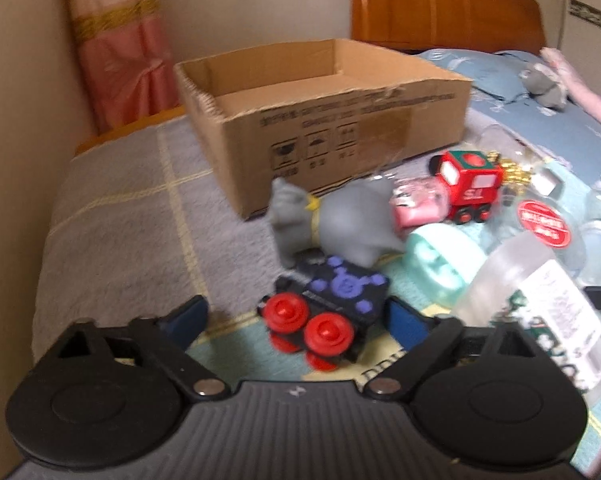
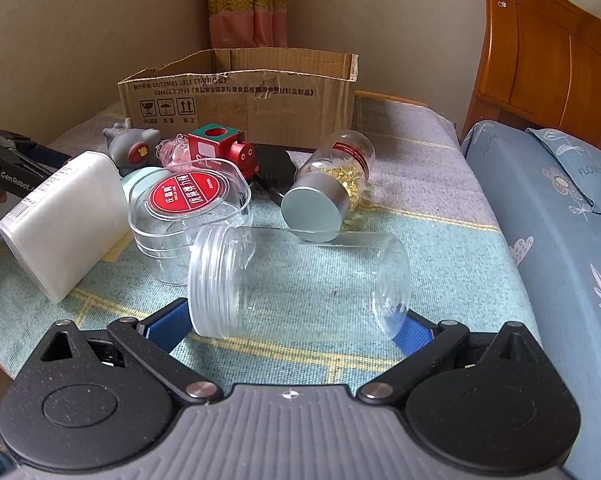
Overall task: Organize rigid objects
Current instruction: 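Close left tool on the train car while right tool closes on the clear jar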
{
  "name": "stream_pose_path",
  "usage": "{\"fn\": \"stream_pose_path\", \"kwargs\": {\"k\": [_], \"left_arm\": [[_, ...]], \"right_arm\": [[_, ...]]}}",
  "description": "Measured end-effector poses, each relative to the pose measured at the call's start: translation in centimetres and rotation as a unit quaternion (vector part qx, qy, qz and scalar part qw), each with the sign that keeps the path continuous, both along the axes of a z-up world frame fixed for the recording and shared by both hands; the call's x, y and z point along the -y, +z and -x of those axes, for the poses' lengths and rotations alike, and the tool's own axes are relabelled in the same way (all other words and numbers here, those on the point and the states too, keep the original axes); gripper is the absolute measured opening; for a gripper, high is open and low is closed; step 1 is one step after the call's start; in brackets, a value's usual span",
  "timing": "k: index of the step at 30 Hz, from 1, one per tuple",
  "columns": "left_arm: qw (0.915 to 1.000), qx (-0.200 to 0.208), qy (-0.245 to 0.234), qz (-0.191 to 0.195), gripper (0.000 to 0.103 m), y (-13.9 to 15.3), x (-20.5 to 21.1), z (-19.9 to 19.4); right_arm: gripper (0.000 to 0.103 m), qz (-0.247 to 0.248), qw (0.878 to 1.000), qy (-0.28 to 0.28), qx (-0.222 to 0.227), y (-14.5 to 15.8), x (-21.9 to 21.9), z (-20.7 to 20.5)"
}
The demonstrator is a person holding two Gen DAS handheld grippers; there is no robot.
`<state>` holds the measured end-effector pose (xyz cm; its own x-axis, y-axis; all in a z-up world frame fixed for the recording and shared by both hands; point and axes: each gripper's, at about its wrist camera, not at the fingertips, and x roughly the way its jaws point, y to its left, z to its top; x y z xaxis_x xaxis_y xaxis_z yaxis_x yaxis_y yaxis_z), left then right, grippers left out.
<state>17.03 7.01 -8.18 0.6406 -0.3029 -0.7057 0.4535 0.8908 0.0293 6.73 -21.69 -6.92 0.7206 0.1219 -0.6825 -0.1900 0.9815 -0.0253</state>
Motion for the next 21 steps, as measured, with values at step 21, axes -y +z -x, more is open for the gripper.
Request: {"fn": "stream_pose_path", "kwargs": {"k": [21], "left_arm": [[0.998, -0.024, -0.058, -0.004, 0.067, 0.7, 0.8, 1.3]], "right_arm": [[0.103, 0.01, 1.0, -0.004, -0.015, 0.3, -0.9, -1.1]]}}
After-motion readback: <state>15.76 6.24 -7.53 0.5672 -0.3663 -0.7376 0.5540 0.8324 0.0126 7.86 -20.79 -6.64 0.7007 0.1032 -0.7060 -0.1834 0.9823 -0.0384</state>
